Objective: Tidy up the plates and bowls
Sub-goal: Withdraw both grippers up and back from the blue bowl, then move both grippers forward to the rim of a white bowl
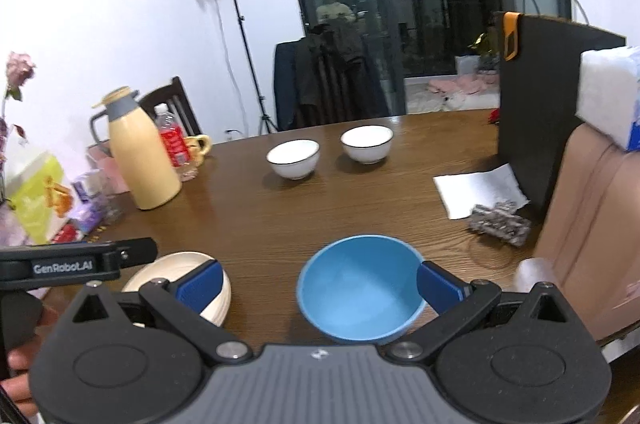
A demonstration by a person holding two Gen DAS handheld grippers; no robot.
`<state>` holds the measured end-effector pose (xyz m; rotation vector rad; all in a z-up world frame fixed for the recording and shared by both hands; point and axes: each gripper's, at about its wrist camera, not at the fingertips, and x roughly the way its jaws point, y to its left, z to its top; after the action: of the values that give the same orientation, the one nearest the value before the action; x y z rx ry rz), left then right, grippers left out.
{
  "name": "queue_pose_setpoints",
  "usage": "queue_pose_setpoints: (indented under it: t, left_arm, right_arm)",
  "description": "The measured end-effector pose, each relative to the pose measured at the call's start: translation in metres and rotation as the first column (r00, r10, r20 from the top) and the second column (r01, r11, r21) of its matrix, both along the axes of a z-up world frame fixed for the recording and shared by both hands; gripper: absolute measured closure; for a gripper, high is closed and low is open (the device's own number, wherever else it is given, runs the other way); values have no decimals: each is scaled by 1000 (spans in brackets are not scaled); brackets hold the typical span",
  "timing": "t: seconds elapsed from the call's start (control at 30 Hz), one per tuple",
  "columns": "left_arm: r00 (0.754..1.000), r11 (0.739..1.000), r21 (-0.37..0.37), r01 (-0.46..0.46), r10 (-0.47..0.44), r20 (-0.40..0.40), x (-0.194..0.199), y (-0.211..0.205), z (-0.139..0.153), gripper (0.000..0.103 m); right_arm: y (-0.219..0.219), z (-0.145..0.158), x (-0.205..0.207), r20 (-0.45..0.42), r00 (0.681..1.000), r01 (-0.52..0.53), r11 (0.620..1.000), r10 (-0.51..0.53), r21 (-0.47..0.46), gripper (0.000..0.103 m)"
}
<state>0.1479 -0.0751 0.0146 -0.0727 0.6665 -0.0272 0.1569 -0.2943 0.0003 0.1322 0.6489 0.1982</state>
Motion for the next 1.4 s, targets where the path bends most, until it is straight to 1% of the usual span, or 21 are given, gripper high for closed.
queue_pose_setpoints:
  t: [0.1,0.23,0.47,0.57,0.67,0.83,0.97,1.07,1.2,1.3,1.4]
  left_arm:
    - [1000,1000,0,-16,15,8,-3,5,4,0]
    - [999,999,-4,-33,33,0,0,13,10,0]
    - [997,997,28,-70,71,-8,15,33,27,0]
    - [998,998,24,-66,66,-18,28,43,37,0]
    - [998,998,25,-50,51,-36,44,52,46,0]
    - [997,999,27,-40,42,-59,71,66,51,0]
    - [996,999,39,-31,34,-86,93,76,56,0]
    - [996,999,36,-33,36,-87,108,86,59,0]
    - [995,998,56,-38,43,-90,129,96,66,0]
    - [993,996,69,-49,55,-101,148,102,71,0]
    - [993,997,67,-43,50,-104,164,109,75,0]
  right_arm:
    - [10,-2,3,-19,1000,-6,999,5,-40,0]
    - [18,-4,7,-39,998,-59,998,59,-6,0]
    - [32,4,29,-87,993,-84,996,84,3,0]
    - [42,12,41,-97,991,-93,996,93,-3,0]
    - [52,17,58,-125,987,-103,995,102,-2,0]
    - [71,24,86,-153,983,-108,994,105,-16,0]
    - [81,31,108,-167,981,-101,995,100,1,0]
    - [89,37,125,-164,982,-95,995,95,8,0]
    - [101,44,150,-166,983,-80,997,82,15,0]
    - [108,46,166,-176,982,-66,998,68,16,0]
    - [115,45,184,-197,979,-53,998,55,15,0]
